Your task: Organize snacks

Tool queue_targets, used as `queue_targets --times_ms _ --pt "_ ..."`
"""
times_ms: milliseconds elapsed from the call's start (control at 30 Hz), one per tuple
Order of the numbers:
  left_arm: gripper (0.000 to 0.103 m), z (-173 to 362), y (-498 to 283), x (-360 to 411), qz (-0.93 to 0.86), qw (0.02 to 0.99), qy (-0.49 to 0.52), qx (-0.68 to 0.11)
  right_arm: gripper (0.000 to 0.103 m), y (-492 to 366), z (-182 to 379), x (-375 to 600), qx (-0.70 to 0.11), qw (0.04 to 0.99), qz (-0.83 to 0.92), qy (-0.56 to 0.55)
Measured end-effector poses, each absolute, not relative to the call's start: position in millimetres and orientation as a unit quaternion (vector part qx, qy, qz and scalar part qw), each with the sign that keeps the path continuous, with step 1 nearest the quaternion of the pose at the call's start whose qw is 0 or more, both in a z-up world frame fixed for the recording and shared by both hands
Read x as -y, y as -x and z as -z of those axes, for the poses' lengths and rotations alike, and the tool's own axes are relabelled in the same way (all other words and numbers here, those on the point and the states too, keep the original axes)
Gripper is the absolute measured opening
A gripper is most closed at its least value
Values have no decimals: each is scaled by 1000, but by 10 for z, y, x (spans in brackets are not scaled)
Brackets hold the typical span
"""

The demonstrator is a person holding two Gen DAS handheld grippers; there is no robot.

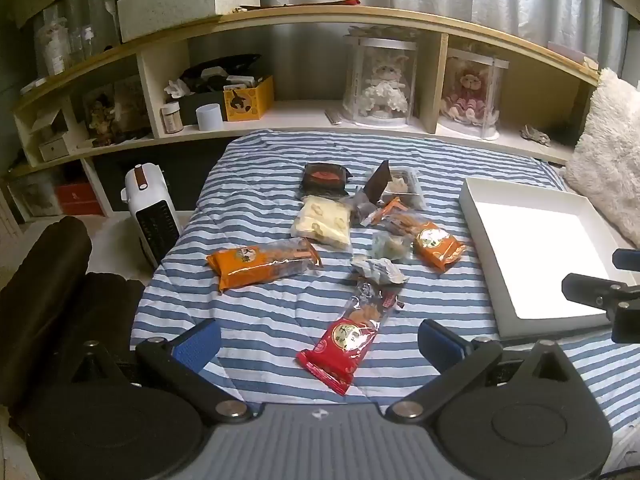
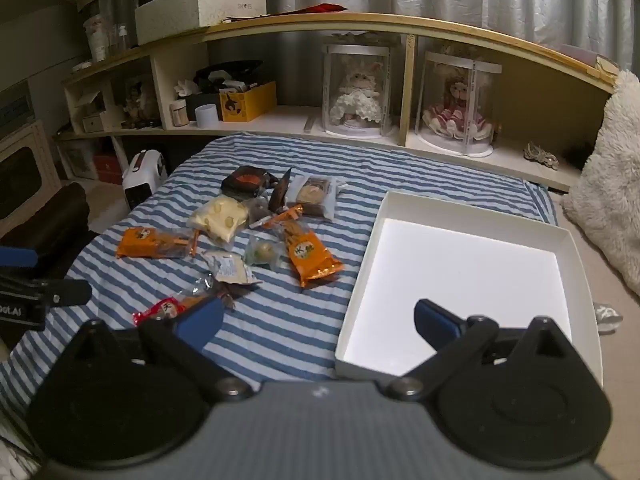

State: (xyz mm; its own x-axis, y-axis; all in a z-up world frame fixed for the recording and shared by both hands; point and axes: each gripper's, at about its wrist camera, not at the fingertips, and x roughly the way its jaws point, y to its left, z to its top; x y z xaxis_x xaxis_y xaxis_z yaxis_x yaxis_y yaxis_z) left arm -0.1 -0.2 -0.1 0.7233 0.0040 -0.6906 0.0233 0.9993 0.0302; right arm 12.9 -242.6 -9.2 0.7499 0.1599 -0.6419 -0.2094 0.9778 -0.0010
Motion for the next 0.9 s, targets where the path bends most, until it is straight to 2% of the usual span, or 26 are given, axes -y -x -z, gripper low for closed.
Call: queue_targets --times_ms 900 --pt "103 28 -40 40 8 927 -13 -375 102 -131 101 2419 -342 933 -99 41"
